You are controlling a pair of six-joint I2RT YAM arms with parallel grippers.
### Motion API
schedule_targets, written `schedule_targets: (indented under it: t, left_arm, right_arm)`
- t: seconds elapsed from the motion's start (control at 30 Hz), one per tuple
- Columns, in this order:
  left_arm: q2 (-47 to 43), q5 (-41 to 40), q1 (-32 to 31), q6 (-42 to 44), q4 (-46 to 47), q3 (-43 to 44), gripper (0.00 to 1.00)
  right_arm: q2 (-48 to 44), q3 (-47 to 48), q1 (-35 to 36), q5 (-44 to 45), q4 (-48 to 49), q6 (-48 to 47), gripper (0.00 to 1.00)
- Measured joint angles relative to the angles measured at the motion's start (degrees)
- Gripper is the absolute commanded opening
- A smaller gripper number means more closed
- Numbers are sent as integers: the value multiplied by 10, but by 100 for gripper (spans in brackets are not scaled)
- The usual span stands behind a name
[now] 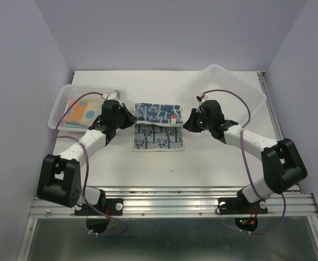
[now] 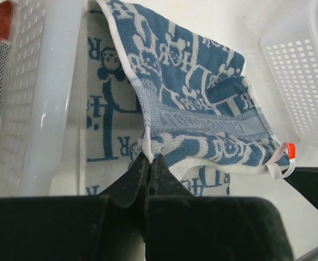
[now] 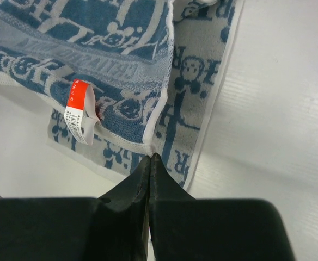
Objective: Fold and stack the towels
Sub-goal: Fold the towel
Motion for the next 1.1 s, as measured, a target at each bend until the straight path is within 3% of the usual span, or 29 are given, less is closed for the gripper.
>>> schedule_targets:
  t: [0.3, 1.1]
  left_arm:
    - [-15, -20, -39, -13, -2, -45, 0]
    - [-21, -67, -72, -53, -23, -119, 0]
  right_arm:
    - [-42, -55, 26, 9, -2, 24, 1]
    - [-43, -136, 54, 12, 2, 73, 1]
